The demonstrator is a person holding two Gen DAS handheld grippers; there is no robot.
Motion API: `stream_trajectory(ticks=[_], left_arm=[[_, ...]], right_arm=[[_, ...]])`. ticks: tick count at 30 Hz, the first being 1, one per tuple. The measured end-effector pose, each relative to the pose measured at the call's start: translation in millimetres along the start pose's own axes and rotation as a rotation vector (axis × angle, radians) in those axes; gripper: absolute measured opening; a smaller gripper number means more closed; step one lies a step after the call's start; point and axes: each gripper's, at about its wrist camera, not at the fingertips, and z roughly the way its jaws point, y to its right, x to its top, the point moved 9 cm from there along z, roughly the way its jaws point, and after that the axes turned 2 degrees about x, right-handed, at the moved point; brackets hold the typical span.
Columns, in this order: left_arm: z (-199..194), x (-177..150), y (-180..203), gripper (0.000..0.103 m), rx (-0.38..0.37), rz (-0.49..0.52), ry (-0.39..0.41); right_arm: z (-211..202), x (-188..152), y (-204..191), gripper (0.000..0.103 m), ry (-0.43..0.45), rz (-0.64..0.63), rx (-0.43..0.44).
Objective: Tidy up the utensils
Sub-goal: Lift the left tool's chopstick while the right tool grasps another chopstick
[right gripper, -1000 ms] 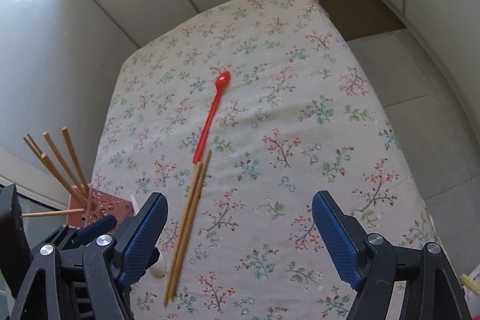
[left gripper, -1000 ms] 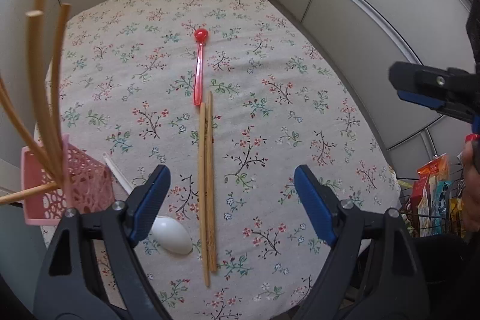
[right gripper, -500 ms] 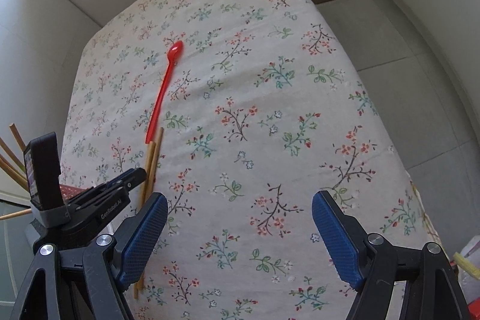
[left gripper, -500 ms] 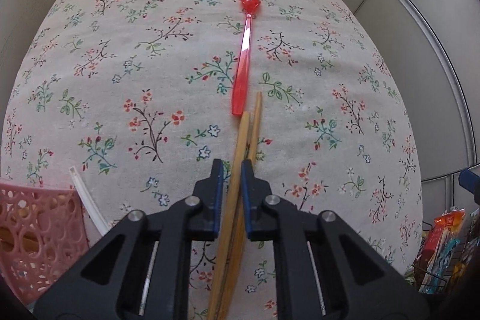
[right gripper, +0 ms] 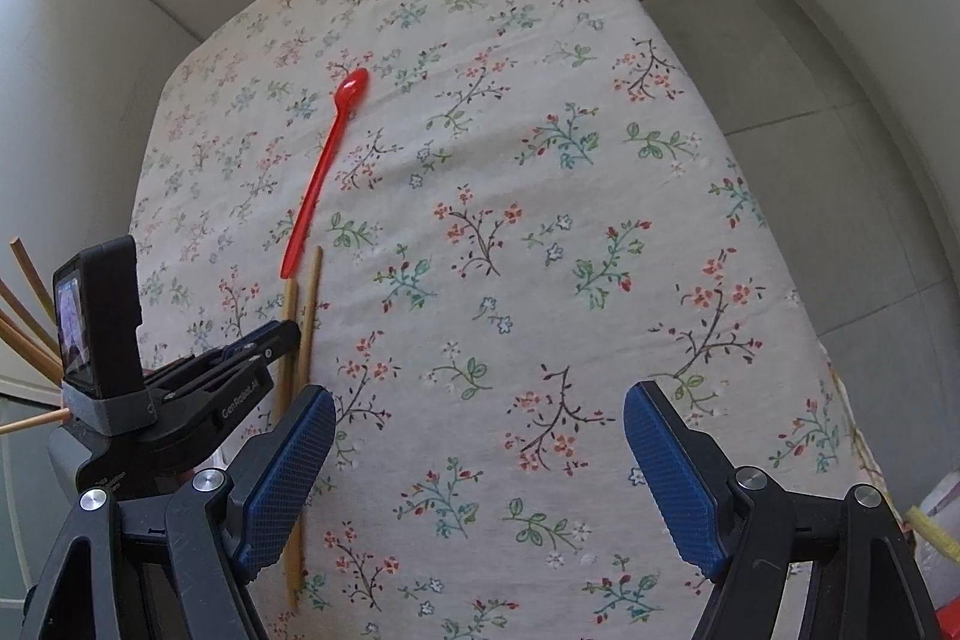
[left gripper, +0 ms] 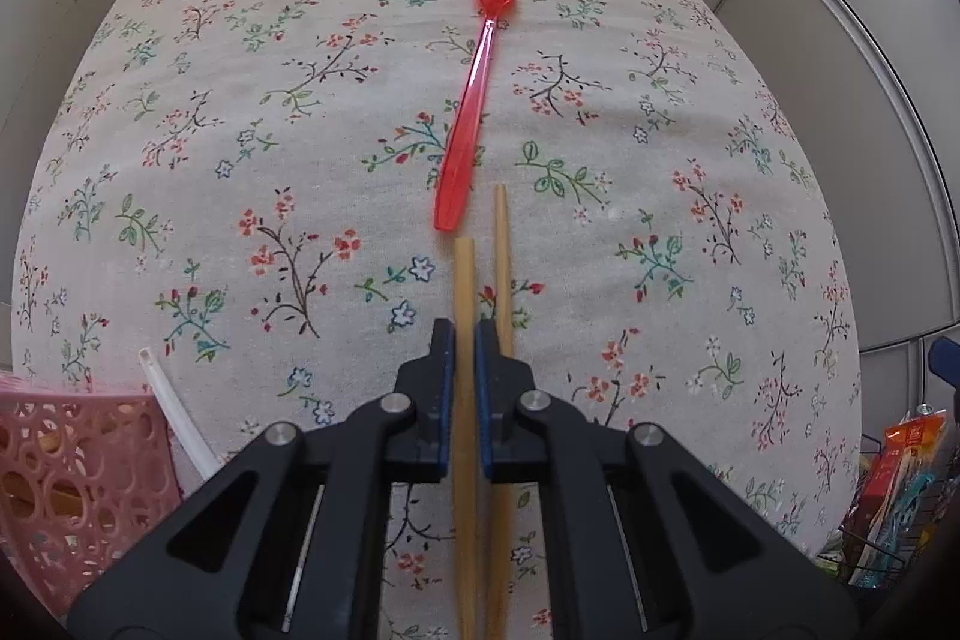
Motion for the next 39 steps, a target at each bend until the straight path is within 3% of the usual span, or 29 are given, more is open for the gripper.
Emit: stream_trajectory(ticks=[8, 16, 27, 35, 39], left_arm=[[-56, -10, 13, 0.008, -0.048, 0.085, 0.095], [-134, -21, 7, 0.008, -0.109, 0.131, 0.246], [-181, -36, -34, 0.008, -0.159, 0.088, 0.336], [-188, -34, -61, 0.008, -0.166, 0.045, 0.354], [-189, -38, -71, 0.008, -0.173, 0.04, 0.352]], right_arm=[[4, 3, -6, 0.084, -0.001, 0.008, 0.0], [22, 3, -22, 0.084, -0.026, 0.004, -0.001], [98, 4, -66, 0.083, -0.135, -0.072, -0.026], [155, 11, -98, 0.042, -0.178, -0.105, -0.023], [169, 20, -111, 0.033, -0.142, -0.151, -0.073]])
